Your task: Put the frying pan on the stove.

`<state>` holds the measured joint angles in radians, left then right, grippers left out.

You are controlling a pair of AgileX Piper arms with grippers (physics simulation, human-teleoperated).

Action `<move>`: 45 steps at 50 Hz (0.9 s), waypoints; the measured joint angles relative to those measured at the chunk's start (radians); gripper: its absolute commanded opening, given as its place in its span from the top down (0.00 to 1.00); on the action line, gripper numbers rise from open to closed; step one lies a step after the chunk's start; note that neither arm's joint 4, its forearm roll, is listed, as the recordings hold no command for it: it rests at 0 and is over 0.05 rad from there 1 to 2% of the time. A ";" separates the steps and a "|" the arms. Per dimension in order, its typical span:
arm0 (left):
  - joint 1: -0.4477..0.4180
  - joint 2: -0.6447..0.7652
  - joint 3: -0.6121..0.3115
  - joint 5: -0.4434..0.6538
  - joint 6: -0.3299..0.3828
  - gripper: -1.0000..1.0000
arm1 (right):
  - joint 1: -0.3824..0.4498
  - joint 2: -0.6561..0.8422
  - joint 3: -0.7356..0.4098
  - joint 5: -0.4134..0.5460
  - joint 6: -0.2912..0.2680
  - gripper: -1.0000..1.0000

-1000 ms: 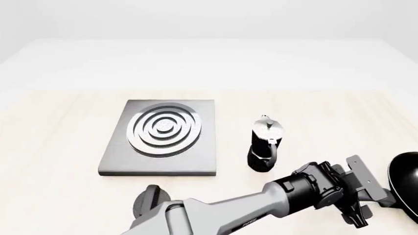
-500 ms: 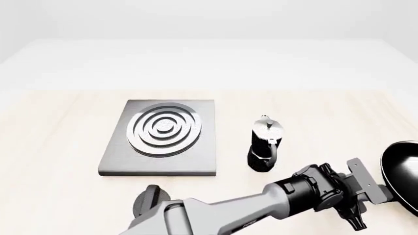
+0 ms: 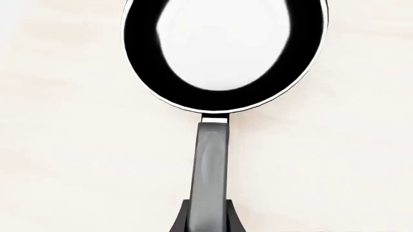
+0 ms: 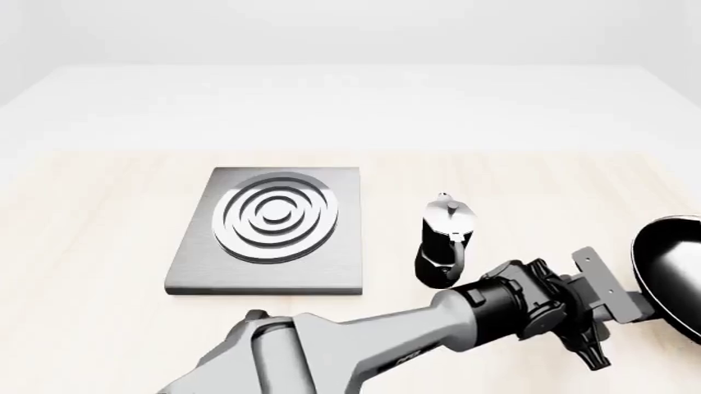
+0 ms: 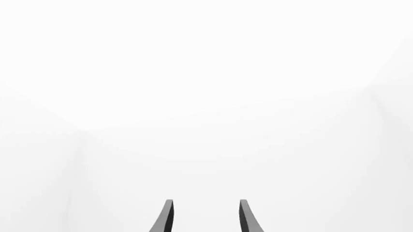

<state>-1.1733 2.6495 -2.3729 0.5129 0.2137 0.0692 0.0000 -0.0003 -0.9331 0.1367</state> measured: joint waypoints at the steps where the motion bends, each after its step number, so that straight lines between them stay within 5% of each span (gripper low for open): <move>1: 0.001 -0.007 0.008 -0.004 -0.001 1.00 | 0.001 0.000 0.000 0.000 -0.001 0.00; 45: 0.098 -0.278 0.217 -0.110 -0.014 1.00 | 0.015 0.000 0.000 0.002 -0.022 0.00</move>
<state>-1.0750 2.3716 -2.1557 0.4024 0.1996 0.0837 0.0000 0.0000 -0.9309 0.1144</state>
